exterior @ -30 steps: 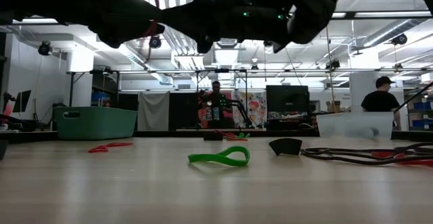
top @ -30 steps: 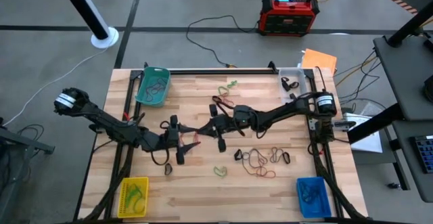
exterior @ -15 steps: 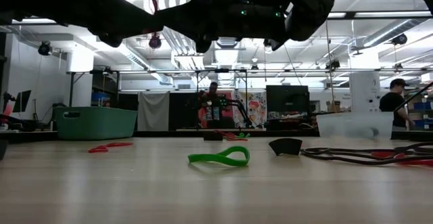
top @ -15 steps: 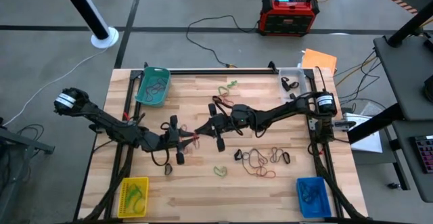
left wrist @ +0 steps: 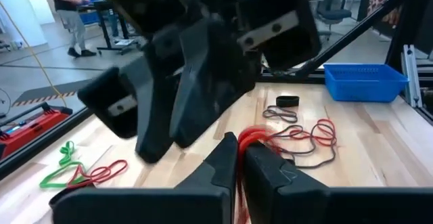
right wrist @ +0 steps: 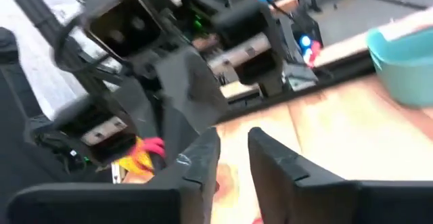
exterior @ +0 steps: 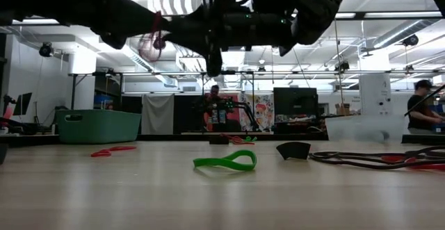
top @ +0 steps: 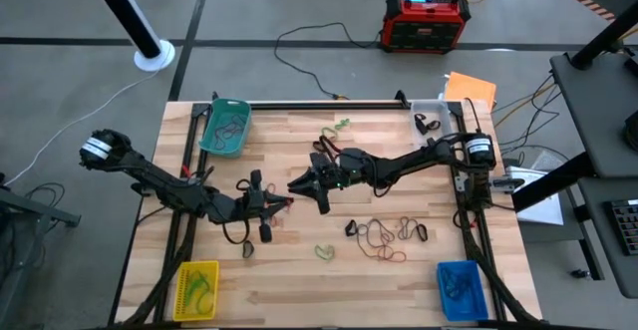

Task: Sort rubber bands into baskets
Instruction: Put the red rubber band into the green bin

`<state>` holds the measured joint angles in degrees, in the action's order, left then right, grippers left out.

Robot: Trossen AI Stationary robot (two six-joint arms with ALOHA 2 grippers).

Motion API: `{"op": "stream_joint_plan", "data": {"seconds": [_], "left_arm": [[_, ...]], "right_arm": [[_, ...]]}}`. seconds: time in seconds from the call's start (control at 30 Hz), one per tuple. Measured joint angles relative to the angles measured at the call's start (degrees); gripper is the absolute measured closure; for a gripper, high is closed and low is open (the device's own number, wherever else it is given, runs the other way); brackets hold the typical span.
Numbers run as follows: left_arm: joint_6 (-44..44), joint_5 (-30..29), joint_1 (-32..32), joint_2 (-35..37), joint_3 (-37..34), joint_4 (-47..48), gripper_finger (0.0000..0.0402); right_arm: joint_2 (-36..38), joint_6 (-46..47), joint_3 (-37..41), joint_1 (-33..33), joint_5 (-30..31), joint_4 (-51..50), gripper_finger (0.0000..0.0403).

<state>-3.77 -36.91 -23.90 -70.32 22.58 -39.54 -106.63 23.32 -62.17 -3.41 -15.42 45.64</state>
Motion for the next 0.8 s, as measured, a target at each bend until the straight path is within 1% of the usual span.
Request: {"op": "stream_joint_plan", "data": {"seconds": [0.23, 0.37, 0.47, 0.53, 0.6, 0.67, 0.8], "left_arm": [[0.38, -0.5, 0.0, 0.02, 0.98, -0.27, 0.0401], [1.75, -5.26, 0.02, 1.11, 1.65, 1.15, 0.0401], [1.76, -10.37, 0.18, 3.28, 2.79, 7.09, 0.0401], [0.53, -14.23, 0.71, 5.16, 4.28, 13.56, 0.0401], [-2.79, -17.81, 1.81, 6.98, 6.67, 22.88, 0.0401], [-7.59, -18.2, 3.95, 8.37, 10.24, 35.31, 0.0402], [-18.24, -15.8, 9.51, 8.88, 18.97, 63.31, 0.0402]], "right_arm": [[0.09, 1.56, 0.0, -0.4, -0.06, -4.31, 0.0272], [1.78, -0.23, 0.01, -1.26, -0.04, -10.61, 0.025], [4.07, -1.87, 0.02, -2.06, 0.34, -17.16, 0.0241], [5.34, -3.11, 0.02, -2.49, 0.55, -21.59, 0.0237], [6.8, -4.56, 0.06, -2.67, 0.68, -25.67, 0.0236], [8.07, -6.1, 0.07, -2.74, 1.95, -28.39, 0.0238], [10.18, -8.81, 0.08, -2.74, 5.75, -34.66, 0.0244]]}}
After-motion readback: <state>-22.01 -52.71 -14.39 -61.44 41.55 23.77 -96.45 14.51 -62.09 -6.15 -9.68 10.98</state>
